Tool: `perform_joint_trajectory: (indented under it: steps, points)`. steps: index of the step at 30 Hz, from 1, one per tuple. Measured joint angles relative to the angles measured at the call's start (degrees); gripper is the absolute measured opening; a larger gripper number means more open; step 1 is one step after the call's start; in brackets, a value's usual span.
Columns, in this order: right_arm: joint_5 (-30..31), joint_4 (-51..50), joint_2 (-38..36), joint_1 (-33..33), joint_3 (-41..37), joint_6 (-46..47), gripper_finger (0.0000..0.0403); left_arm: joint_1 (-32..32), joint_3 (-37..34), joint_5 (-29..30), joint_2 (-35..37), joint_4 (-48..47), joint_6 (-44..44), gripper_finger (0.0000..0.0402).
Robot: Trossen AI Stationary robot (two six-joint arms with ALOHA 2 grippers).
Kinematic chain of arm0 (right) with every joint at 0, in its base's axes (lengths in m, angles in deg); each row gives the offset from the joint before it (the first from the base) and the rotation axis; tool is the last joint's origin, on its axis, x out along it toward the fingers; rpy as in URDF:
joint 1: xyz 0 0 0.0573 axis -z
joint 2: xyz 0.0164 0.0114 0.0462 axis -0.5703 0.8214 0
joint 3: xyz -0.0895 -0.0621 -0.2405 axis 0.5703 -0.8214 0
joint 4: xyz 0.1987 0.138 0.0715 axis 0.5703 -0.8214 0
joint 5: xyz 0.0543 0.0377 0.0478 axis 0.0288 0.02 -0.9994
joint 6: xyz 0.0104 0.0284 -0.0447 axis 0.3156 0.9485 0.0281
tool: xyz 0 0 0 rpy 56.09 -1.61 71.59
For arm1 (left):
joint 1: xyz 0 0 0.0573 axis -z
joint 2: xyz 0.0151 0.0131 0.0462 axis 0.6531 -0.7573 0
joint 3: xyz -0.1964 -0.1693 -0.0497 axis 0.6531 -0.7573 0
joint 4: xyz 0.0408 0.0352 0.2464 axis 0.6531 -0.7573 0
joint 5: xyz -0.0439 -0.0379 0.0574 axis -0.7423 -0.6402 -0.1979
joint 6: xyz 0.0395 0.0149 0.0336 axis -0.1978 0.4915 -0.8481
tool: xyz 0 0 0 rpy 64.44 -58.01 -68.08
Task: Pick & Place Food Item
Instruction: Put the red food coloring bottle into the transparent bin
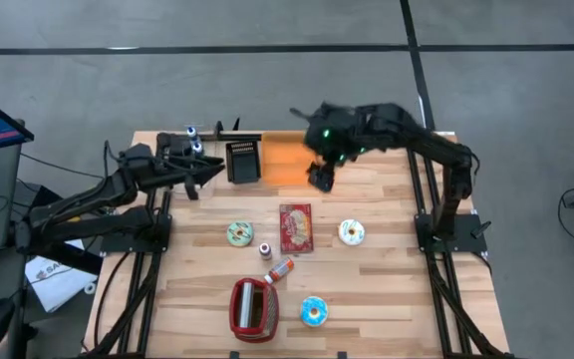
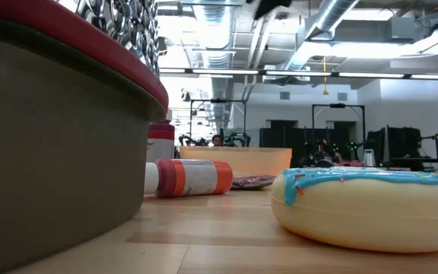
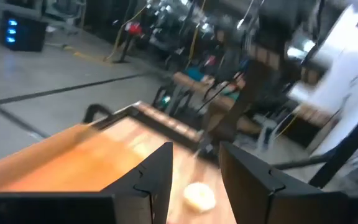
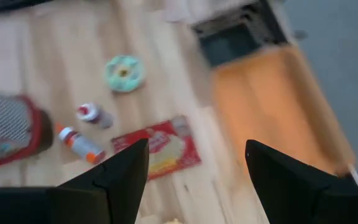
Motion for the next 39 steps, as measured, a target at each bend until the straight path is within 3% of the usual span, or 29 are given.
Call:
perform_joint_trajectory:
  steps: [7,14,21,30,39]
  points:
    - [-3.1,11.2,0.0,-7.2,-16.3,-9.5,0.0258,0.0,1.2,-0.3,2.1,6.6,6.2,0.0145]
    - [-13.0,30.2,-2.3,-7.1,-35.5,-7.1,0.0258,1.6,10.9,-0.4,0.3,-4.0,4.0,0.0149]
    - [-18.7,49.0,-5.9,-6.2,-45.1,-3.4,0.0258,3.6,22.5,1.0,-4.4,-14.3,-3.7,0.0148]
    - [-18.8,47.9,-9.7,-6.0,-52.1,-7.1,0.0258,5.0,33.3,3.1,-13.0,-33.1,-11.6,0.0146]
    - [-18.7,49.4,-17.5,-4.6,-60.7,-0.2,0.0258,17.0,37.4,3.5,-25.6,-47.9,-22.6,0.0143]
